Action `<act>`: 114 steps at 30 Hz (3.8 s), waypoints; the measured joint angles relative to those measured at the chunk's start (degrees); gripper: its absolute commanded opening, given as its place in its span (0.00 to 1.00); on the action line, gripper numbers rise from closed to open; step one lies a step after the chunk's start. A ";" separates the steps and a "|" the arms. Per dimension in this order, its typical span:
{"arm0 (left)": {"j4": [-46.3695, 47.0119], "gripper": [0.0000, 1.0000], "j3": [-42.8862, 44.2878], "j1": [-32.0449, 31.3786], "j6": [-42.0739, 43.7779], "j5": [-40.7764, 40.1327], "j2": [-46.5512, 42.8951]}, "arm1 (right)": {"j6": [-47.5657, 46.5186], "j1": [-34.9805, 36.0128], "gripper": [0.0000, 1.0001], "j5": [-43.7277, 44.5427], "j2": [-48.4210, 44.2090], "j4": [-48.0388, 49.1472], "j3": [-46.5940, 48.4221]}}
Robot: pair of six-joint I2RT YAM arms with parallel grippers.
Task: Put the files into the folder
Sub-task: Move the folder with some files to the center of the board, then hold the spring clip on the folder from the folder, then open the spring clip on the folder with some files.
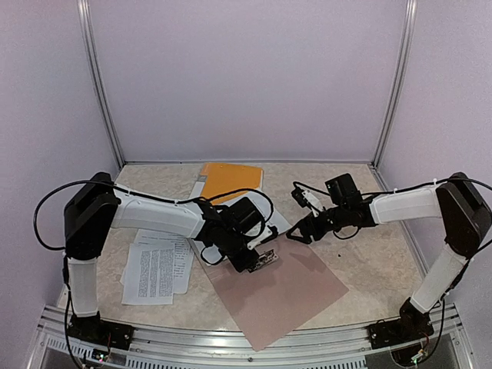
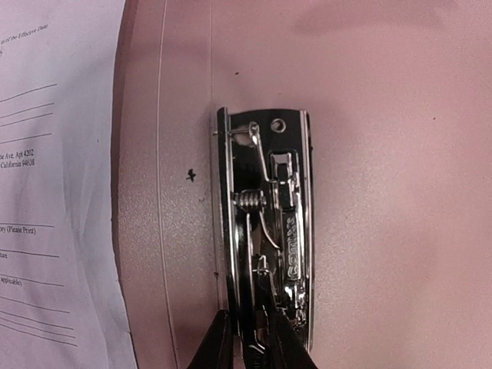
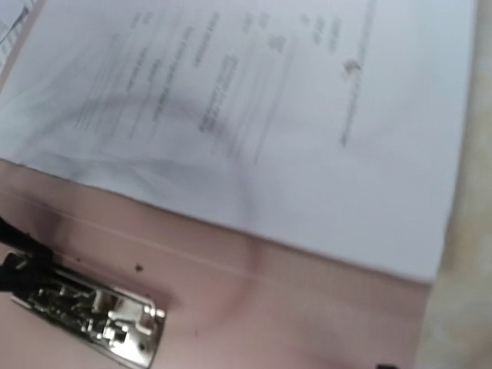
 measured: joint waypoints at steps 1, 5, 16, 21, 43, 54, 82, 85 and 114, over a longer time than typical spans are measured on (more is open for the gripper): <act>0.00 0.16 0.28 0.31 0.70 0.59 0.09 | -0.42 0.00 0.70 0.24 -0.17 -0.15 0.24; 0.02 0.20 0.44 1.64 3.89 2.84 0.09 | -2.38 0.00 0.70 0.83 -0.59 -0.72 0.74; 5.79 0.57 -4.90 3.96 4.98 5.51 -2.12 | -6.40 0.22 0.64 -2.67 -0.28 -1.27 0.72; 8.70 0.64 -11.23 3.98 2.27 8.20 -7.89 | -8.94 1.95 0.67 -5.07 2.03 -1.62 1.20; 18.23 0.65 -25.49 3.98 -10.14 12.31 -21.92 | -19.85 12.33 0.49 -0.26 15.34 -11.78 13.81; 19.23 0.60 -27.10 3.98 -14.62 10.99 -22.01 | -19.61 14.71 0.31 6.93 14.14 -12.26 13.29; 21.62 0.16 -21.62 5.31 -25.40 8.96 -12.31 | -18.01 14.84 0.24 7.13 12.94 -9.42 10.73; 21.64 0.14 -21.62 5.84 -28.44 10.62 -12.31 | -18.01 14.84 0.24 7.15 12.94 -9.44 10.73; 23.47 0.12 -21.31 12.68 -44.81 25.27 -7.19 | -17.84 14.84 0.15 7.32 12.70 -9.25 10.38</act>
